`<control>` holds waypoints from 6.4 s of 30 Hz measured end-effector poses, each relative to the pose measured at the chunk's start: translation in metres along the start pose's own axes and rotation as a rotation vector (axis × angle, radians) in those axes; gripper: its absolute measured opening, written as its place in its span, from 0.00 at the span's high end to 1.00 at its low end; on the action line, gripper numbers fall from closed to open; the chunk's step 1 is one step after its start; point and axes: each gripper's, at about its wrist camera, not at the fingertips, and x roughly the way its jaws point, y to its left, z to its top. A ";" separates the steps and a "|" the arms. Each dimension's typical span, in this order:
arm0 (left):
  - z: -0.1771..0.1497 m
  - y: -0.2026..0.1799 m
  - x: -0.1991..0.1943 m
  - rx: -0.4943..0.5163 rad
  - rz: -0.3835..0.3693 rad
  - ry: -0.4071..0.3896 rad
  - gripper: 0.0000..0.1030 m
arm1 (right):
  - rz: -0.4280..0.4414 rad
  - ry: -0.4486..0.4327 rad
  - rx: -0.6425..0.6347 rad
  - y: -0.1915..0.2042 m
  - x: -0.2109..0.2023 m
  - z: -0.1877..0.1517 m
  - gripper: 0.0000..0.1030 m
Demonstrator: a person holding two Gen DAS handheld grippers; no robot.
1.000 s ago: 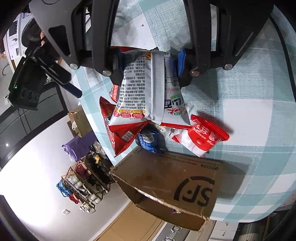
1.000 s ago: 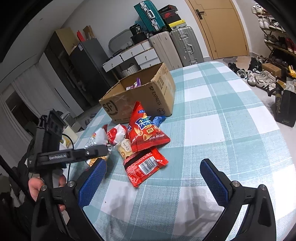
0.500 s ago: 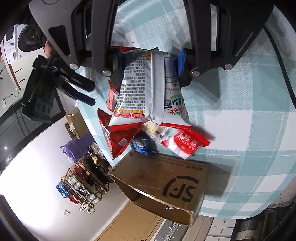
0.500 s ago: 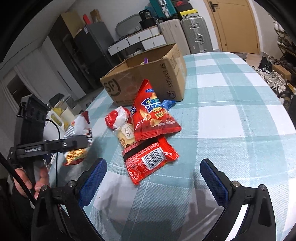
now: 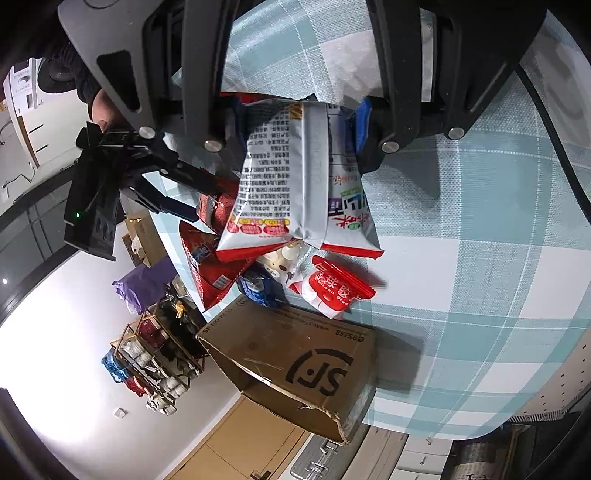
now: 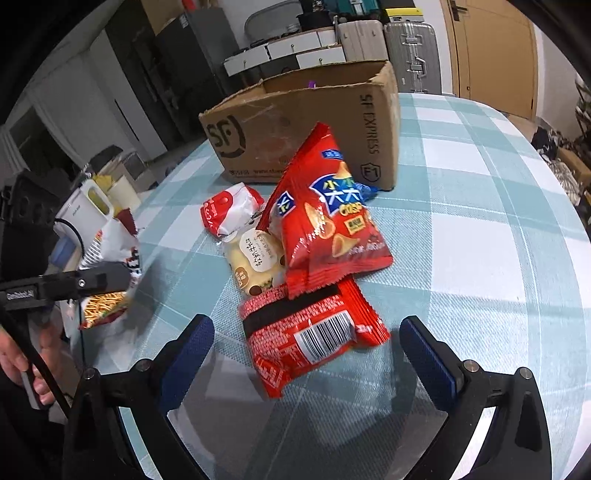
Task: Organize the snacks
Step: 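Grasp the white milk-snack bag with the left gripper, then grasp the red wafer packet with the right gripper while the left gripper holds the white bag, then carry both bags over the box and open both grippers inside, then withdraw both grippers from the box toward the remaining snacks, then grasp the red crisp bag with the right gripper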
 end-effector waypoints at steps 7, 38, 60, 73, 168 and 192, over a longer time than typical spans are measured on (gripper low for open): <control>0.000 0.005 -0.004 -0.012 -0.001 -0.003 0.61 | -0.030 0.035 -0.051 0.011 0.013 0.004 0.04; 0.000 -0.002 -0.024 -0.002 0.002 -0.029 0.61 | -0.004 -0.068 -0.110 0.031 -0.020 -0.010 0.48; 0.065 -0.055 -0.045 0.154 0.052 -0.077 0.61 | 0.111 -0.223 -0.073 0.037 -0.070 0.060 0.48; 0.137 -0.070 -0.051 0.175 0.024 -0.102 0.61 | 0.152 -0.279 -0.024 0.022 -0.082 0.128 0.48; 0.108 -0.101 -0.101 0.163 0.257 -0.298 0.01 | 0.058 -0.391 0.069 0.010 -0.152 0.109 0.01; 0.041 -0.039 -0.014 0.063 0.260 -0.146 0.01 | 0.061 -0.179 0.175 -0.022 -0.049 0.036 0.01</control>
